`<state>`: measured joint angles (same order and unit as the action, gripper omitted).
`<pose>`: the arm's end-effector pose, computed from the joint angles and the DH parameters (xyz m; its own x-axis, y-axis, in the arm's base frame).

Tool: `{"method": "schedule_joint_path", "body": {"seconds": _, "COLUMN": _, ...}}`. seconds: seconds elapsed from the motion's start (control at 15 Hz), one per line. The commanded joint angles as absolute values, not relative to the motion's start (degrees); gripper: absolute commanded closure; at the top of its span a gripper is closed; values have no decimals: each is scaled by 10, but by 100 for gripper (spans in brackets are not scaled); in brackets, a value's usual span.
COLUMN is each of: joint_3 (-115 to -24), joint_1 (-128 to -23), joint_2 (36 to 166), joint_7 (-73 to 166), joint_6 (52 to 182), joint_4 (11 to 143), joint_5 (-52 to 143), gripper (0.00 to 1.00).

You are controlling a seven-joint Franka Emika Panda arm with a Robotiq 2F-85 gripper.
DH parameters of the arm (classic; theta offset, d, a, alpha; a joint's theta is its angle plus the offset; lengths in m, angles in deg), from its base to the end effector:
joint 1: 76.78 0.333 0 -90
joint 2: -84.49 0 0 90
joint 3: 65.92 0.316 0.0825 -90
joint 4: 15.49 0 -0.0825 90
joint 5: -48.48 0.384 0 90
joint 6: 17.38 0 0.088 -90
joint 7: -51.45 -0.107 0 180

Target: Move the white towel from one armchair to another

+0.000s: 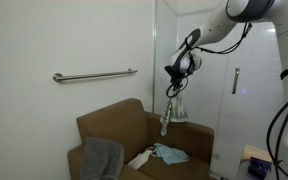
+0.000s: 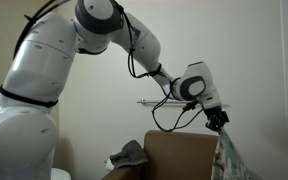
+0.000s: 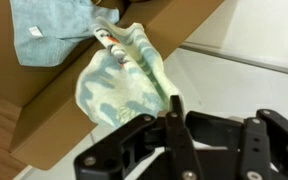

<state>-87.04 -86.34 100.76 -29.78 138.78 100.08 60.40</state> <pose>0.5458 -0.3187 0.3688 -0.4964 -0.8680 0.0095 -0.7841 0.4437 -0.4340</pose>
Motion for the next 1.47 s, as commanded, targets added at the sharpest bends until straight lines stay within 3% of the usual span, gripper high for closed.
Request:
{"method": "schedule_joint_path", "body": {"seconds": 0.0, "joint_3": -893, "joint_1": -825, "joint_2": 877, "joint_7": -294, "joint_6": 1444, "joint_4": 1098, "joint_5": 502, "gripper": 98}}
{"method": "schedule_joint_path", "body": {"seconds": 0.33, "joint_3": -876, "joint_1": -813, "joint_2": 733, "joint_7": -342, "joint_6": 1502, "joint_4": 1161, "joint_5": 310, "gripper": 98}}
{"method": "schedule_joint_path", "body": {"seconds": 0.6, "joint_3": -848, "joint_1": -816, "joint_2": 621, "joint_7": -351, "joint_6": 1457, "joint_4": 1179, "joint_5": 299, "gripper": 100}}
{"method": "schedule_joint_path", "body": {"seconds": 0.67, "joint_3": -856, "joint_1": -812, "joint_2": 680, "joint_7": -337, "joint_6": 1477, "joint_4": 1153, "joint_5": 304, "gripper": 99}}
{"method": "schedule_joint_path", "body": {"seconds": 1.0, "joint_3": -801, "joint_1": -866, "joint_2": 629, "joint_7": -295, "joint_6": 1459, "joint_4": 1176, "joint_5": 362, "gripper": 99}}
{"method": "schedule_joint_path", "body": {"seconds": 1.13, "joint_3": -801, "joint_1": -840, "joint_2": 643, "joint_7": -268, "joint_6": 1463, "joint_4": 1187, "joint_5": 392, "gripper": 99}}
{"method": "schedule_joint_path", "body": {"seconds": 1.4, "joint_3": -712, "joint_1": -806, "joint_2": 672, "joint_7": -202, "joint_6": 1468, "joint_4": 1215, "joint_5": 460, "gripper": 99}}
